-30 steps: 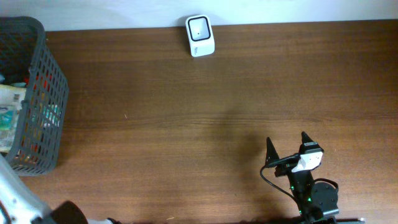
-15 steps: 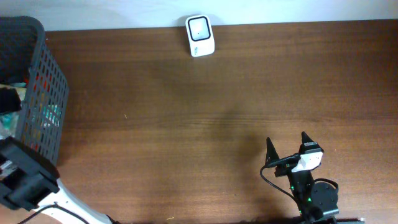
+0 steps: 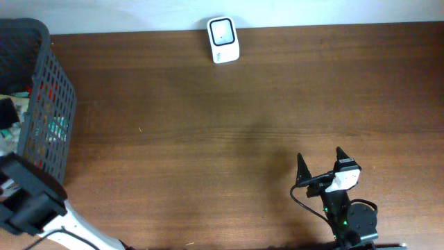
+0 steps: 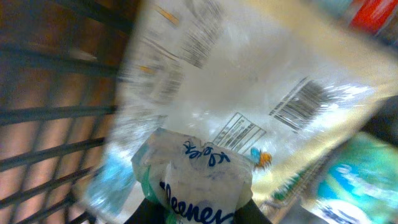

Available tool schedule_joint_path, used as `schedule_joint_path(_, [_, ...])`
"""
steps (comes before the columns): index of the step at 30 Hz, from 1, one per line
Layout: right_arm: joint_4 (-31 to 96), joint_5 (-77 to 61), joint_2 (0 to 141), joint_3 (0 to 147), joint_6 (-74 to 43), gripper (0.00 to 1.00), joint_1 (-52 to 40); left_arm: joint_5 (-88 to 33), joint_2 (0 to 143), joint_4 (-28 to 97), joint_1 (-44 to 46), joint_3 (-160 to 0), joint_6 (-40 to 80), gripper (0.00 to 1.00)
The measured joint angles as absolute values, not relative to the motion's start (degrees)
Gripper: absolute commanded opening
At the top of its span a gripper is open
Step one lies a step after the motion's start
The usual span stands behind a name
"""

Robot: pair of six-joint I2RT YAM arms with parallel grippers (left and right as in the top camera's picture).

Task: Scan the item barcode
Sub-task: 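Carry the small green-white box out and place it mid-table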

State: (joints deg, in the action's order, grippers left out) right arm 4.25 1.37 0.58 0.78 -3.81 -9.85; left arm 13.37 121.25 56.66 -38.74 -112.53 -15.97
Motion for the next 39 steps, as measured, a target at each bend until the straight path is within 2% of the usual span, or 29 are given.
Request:
schedule_joint_path(3, [4.25,1.39,0.58,0.78,-3.84,0.99,-9.85,9.45,108.75,53.1,-38.7,-113.03,-8.88,0.0])
schedule_joint_path(4, [4.25,1.39,0.58,0.78,-3.81,0.99,-9.85,3.7,102.83,51.86,-38.7,-113.34,-7.16,0.0])
schedule_joint_path(6, [4.25,1.34,0.67,0.78,-3.81,0.99,-9.85,-11.99,91.53,57.3,-36.91,-113.91,-0.47,0.0])
schedule_joint_path(8, [4.21,1.37,0.58,0.78,-3.79,0.99,-9.85,-19.2,85.71,62.65,-30.06,-114.3,1.74,0.0])
schedule_joint_path(10, [4.25,1.37,0.58,0.78,-3.84,0.99,-9.85,-23.27,84.18,69.87,-19.14,-114.59,2.7,0.0])
schedule_joint_path(14, [4.25,1.39,0.58,0.78,-3.81,0.99,-9.85,-18.5,89.78,76.55,-0.12,-108.33,2.9,0.0])
schedule_joint_path(18, [4.27,1.39,0.58,0.78,-3.84,0.99,-9.85,-15.35,95.68,63.02,13.8,-89.43,4.91,0.0])
schedule_joint_path(24, [4.27,1.37,0.58,0.78,-3.81,0.99,-9.85,-14.66,104.75,49.45,19.62,-80.53,7.6,0.01])
schedule_joint_path(28, [4.27,1.37,0.58,0.78,-3.86,0.99,-9.85,-14.5,110.48,46.72,21.89,-80.34,7.79,0.02])
schedule_joint_path(32, [4.27,1.37,0.58,0.78,-3.84,0.99,-9.85,-10.35,113.38,45.36,23.88,-80.29,7.81,0.13])
schedule_joint_path(39, [4.27,1.37,0.58,0.78,-3.81,0.99,-9.85,-7.11,113.4,41.06,24.93,-80.12,8.08,0.12])
